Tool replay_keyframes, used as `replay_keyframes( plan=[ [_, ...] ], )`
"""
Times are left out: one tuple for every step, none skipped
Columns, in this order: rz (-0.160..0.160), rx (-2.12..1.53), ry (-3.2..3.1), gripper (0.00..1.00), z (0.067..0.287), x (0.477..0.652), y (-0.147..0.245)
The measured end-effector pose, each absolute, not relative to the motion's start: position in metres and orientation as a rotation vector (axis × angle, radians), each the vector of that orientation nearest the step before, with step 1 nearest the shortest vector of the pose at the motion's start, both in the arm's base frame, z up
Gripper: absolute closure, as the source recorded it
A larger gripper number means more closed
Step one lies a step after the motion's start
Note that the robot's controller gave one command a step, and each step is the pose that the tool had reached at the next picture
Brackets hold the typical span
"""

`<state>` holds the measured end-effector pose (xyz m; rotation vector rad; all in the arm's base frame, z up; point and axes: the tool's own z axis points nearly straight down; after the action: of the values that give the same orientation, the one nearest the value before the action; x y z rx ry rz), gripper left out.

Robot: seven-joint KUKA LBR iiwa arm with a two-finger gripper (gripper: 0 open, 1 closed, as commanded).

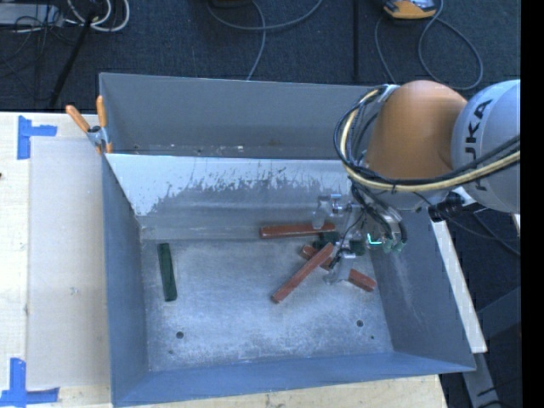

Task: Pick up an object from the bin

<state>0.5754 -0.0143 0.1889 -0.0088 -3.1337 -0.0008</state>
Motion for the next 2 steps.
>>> replay_keyframes(
  plan=[
    [-0.003, 0.494, -3.097, 0.00, 0.0670, 0.5565, 0.0000],
    [-0.001, 0.493, -3.102, 1.00, 0.0695, 0.5581, -0.0003]
  ],
)
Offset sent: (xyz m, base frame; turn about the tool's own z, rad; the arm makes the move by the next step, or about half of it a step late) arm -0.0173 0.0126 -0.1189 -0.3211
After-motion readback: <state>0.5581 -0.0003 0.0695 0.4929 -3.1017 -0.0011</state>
